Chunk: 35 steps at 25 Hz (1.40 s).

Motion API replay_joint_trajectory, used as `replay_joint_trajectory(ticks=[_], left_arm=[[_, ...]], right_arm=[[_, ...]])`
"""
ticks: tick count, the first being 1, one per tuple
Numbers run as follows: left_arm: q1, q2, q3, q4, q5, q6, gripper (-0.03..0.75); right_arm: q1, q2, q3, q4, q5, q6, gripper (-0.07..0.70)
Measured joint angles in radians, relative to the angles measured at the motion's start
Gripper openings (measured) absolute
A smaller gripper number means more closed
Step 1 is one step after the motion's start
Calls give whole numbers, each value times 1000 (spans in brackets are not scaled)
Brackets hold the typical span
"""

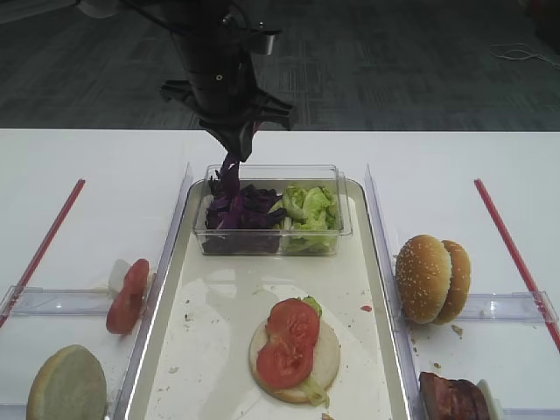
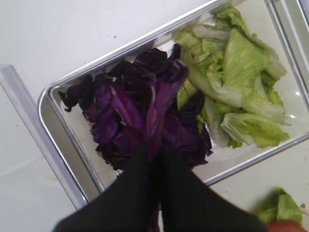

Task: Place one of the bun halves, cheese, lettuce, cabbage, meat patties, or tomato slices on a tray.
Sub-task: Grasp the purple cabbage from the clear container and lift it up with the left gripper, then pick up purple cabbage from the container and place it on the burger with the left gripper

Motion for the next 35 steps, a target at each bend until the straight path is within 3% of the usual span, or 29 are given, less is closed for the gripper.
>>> replay_joint_trajectory(ticks=[8,19,24,35], left_arm=[[0,-83,55,-27,2,-9,-1],[-13,-272,238,-71,2,-9,-1],[-74,-340,294,-74,7,-9,-1],[-272,-359,300,-74,7,-79,-1]], right_arm=[[0,0,0,0,0,0,692],[0,0,0,0,0,0,692],[0,0,0,0,0,0,692],[0,0,0,0,0,2,692]])
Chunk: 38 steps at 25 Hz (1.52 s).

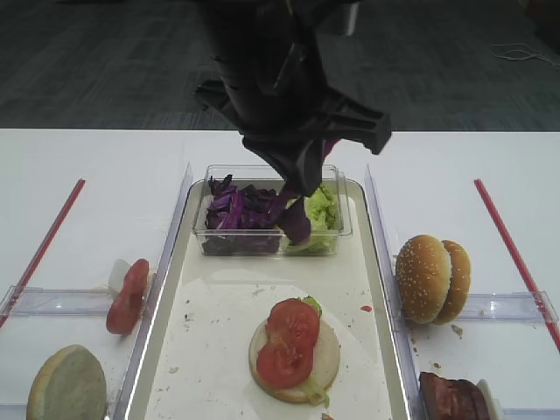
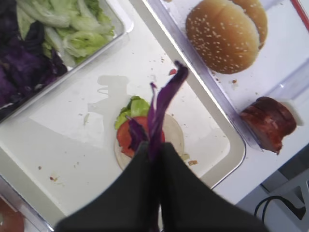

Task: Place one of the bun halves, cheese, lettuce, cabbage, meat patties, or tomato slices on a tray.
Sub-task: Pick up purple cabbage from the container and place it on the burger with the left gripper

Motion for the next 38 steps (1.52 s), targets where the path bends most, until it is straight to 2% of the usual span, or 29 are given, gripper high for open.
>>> replay_joint_trajectory(ticks=[7,17,22,26,29,38], left_arm=[[-65,0,53,36,0,-30,-1],[-72,0,183,48,-10,-13,-1],[-72,0,248,48,-106,16,-1],[-72,0,262,48,-177,33,-1],[-72,0,262,48,-199,37,-1],[-74,72,302,46,-217,48,-1]], right_arm=[[0,0,0,0,0,0,692],[0,0,0,0,0,4,692],[0,0,0,0,0,4,692],[0,0,0,-2,0,6,692],[0,0,0,-2,0,6,692],[0,0,0,-3,0,6,692]])
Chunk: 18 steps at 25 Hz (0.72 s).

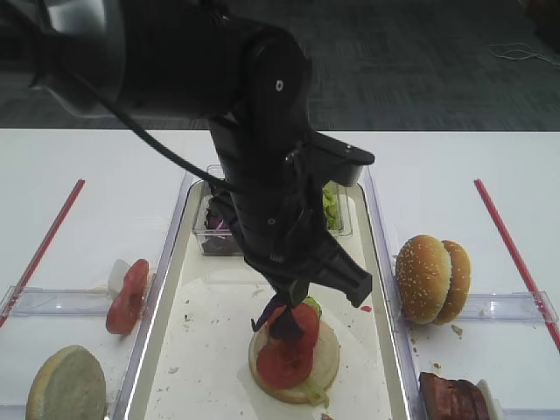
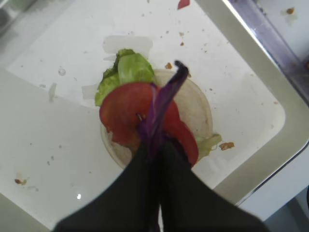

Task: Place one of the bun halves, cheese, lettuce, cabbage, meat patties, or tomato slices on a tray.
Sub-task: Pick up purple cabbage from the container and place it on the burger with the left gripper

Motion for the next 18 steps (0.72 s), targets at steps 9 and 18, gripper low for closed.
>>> replay_joint_trajectory(ticks=[9,18], left_arm=[[0,58,16,-32,-18,22,-1],[-2,81,16,-49,-34,22,-1]], right_arm=[[0,0,0,0,0,0,692],[0,0,0,0,0,0,692]])
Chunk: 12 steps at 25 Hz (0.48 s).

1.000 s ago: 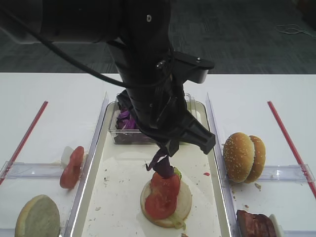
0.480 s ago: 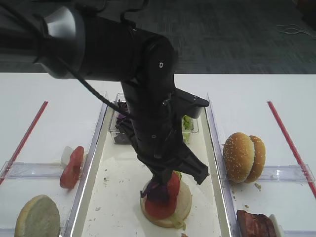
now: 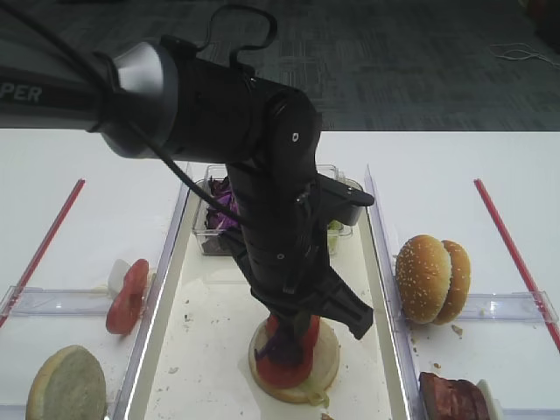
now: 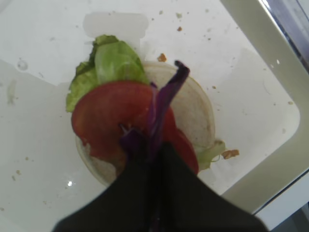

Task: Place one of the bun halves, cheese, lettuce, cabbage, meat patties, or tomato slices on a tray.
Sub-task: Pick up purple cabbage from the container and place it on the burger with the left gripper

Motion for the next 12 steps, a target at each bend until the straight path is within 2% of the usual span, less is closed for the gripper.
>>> replay_joint_trajectory(ticks=[7,12], left_arm=[[0,2,0,0,0,0,15],[0,2,0,0,-2,0,127]], right_arm=[[0,0,0,0,0,0,692],[0,0,0,0,0,0,692]])
